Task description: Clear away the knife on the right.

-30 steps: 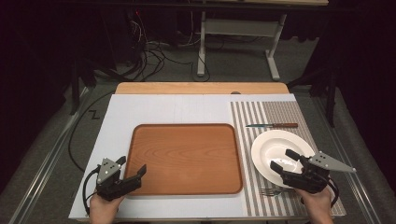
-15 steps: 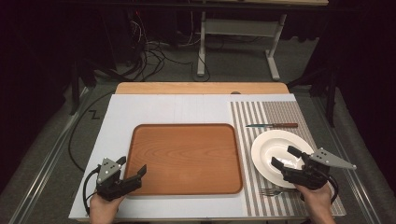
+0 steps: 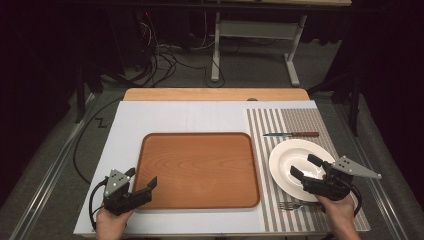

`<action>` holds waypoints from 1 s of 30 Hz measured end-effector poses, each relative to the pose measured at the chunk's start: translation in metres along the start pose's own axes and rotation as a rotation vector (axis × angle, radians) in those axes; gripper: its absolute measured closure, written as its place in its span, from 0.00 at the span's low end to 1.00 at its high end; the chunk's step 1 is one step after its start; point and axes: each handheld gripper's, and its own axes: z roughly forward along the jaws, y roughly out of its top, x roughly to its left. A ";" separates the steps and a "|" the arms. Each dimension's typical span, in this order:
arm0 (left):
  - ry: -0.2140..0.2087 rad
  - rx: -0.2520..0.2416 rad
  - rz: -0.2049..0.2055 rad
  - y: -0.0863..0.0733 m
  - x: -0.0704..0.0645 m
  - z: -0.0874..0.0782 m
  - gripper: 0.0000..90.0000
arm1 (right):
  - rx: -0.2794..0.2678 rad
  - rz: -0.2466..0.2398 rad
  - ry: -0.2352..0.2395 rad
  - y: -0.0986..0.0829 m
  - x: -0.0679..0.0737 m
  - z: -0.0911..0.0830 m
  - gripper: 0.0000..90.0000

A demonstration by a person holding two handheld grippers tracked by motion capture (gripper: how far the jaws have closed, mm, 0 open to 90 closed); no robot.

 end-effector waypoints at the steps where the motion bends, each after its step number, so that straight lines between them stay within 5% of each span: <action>1: -0.001 0.002 0.002 0.000 0.000 0.000 0.23 | 0.000 0.001 -0.001 0.001 0.000 0.000 0.17; 30: 0.004 -0.003 -0.001 0.000 0.000 0.000 0.23 | -0.004 0.016 -0.035 0.008 -0.013 0.011 0.18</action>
